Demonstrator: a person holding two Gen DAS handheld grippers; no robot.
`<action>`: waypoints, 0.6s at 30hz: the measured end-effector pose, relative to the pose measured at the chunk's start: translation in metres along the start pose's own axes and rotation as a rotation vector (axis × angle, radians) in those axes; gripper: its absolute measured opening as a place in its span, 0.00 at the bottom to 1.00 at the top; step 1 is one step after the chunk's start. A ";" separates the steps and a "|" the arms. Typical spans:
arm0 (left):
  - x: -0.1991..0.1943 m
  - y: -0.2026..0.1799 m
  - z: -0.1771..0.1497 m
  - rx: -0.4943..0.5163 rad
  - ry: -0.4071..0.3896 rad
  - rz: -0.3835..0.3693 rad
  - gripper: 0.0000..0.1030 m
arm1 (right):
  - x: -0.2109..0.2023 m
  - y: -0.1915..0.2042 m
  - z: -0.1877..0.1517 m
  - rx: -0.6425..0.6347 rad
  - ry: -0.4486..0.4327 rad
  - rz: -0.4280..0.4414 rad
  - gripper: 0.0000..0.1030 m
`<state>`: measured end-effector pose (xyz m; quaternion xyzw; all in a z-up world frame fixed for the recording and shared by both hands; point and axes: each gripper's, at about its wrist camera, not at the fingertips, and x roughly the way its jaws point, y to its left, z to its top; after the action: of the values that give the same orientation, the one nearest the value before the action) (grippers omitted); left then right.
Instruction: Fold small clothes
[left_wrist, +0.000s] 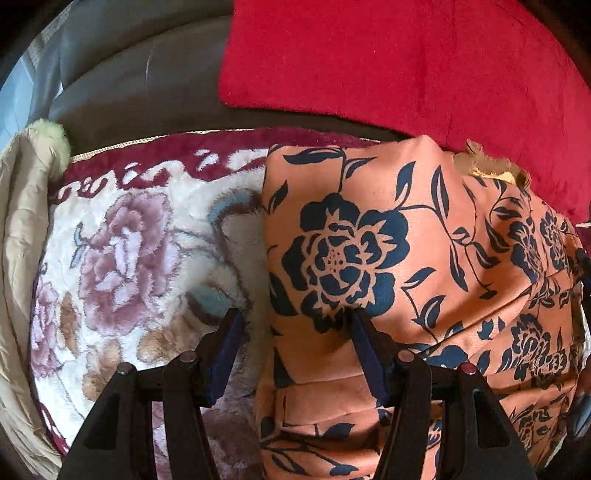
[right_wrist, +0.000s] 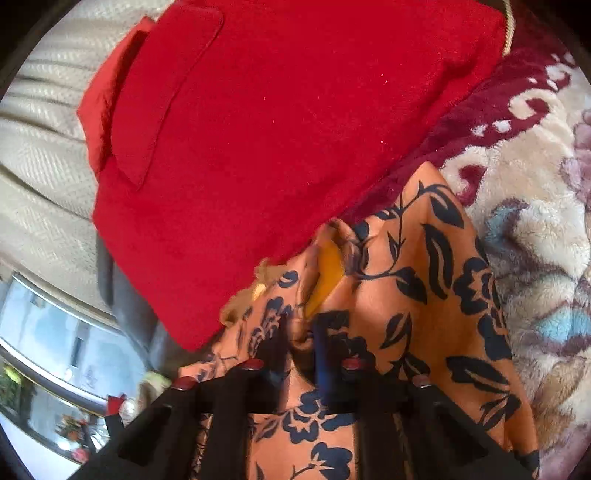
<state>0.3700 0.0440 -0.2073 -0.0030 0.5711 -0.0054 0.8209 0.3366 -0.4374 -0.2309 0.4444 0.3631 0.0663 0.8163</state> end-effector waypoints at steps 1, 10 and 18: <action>-0.002 0.000 0.000 0.002 -0.004 -0.004 0.59 | -0.002 0.004 -0.001 -0.016 -0.010 -0.010 0.11; -0.007 0.013 -0.010 0.002 -0.048 -0.010 0.59 | -0.084 0.046 -0.010 -0.202 -0.147 0.095 0.10; -0.035 0.000 -0.011 0.019 -0.118 -0.009 0.59 | -0.067 -0.018 0.000 -0.094 0.021 -0.227 0.14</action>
<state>0.3474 0.0446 -0.1782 0.0020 0.5216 -0.0145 0.8531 0.2842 -0.4766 -0.2092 0.3608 0.4162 -0.0050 0.8346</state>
